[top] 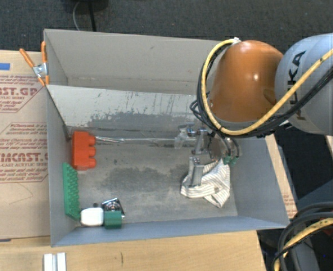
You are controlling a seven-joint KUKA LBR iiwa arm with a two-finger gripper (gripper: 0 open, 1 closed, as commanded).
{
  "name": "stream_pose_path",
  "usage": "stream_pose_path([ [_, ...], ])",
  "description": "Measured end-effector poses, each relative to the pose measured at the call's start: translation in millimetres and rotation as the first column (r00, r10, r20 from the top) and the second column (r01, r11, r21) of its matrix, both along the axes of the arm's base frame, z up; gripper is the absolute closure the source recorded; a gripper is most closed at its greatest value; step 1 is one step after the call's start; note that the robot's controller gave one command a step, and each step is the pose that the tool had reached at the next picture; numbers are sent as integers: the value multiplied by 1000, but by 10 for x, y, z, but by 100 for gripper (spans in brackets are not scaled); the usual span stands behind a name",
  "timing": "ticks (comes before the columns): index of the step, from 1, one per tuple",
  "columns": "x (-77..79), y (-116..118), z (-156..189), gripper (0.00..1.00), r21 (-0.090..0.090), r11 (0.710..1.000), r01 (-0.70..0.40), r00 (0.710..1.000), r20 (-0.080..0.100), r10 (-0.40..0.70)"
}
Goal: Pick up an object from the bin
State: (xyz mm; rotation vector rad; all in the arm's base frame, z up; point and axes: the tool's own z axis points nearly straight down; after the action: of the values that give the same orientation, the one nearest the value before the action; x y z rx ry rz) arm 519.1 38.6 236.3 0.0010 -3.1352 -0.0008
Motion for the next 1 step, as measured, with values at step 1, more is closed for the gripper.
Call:
stream_pose_path([
  [1,15,-1,44,0,0,1000,1,1000,8,-1],
])
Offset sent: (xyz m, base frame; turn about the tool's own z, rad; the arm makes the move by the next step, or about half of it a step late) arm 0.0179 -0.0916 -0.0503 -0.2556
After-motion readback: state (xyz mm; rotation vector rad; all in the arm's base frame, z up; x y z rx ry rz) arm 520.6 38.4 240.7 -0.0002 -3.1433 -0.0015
